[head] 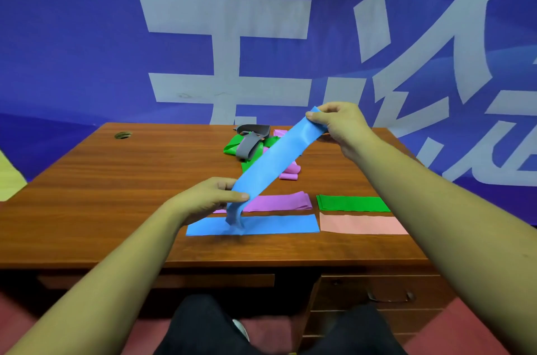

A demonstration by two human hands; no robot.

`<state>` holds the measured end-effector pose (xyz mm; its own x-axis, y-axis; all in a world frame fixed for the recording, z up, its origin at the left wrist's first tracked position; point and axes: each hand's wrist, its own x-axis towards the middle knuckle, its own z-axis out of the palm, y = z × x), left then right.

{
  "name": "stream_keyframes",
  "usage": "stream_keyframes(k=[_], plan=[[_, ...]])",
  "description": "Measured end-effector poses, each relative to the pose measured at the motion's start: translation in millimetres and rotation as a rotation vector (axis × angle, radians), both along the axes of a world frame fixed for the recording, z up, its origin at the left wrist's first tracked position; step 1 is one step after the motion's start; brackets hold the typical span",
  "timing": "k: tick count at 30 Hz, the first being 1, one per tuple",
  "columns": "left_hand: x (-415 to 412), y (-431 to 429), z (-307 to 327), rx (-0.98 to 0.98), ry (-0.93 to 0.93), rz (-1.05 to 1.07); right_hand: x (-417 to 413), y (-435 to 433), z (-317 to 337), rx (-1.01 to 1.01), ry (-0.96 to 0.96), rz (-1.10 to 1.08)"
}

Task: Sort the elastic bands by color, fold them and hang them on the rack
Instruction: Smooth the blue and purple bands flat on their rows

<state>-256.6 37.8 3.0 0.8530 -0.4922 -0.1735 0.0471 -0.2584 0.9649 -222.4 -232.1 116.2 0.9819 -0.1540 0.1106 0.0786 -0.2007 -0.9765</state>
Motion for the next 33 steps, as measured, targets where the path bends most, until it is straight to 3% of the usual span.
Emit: stream_keyframes(k=[8, 16, 22, 26, 33], plan=[[-17.0, 53.2, -27.5, 0.053, 0.046, 0.168, -4.2, 5.2, -42.7, 0.088, 0.045, -0.086], [-24.7, 72.0, -57.3, -0.072, 0.136, 0.584, -12.0, -5.7, -117.1, 0.030, 0.245, -0.145], [-19.5, 67.5, -75.1, 0.220, -0.019, 0.767, -20.2, -6.6, -168.6, -0.172, 0.347, -0.143], [-18.1, 65.7, -80.3, 0.453, -0.125, 0.760, -19.4, -3.0, -179.7, -0.412, 0.317, -0.119], [-14.9, 60.2, -90.9, 0.592, -0.215, 0.762, -13.5, -5.3, -194.7, -0.650, 0.201, -0.153]])
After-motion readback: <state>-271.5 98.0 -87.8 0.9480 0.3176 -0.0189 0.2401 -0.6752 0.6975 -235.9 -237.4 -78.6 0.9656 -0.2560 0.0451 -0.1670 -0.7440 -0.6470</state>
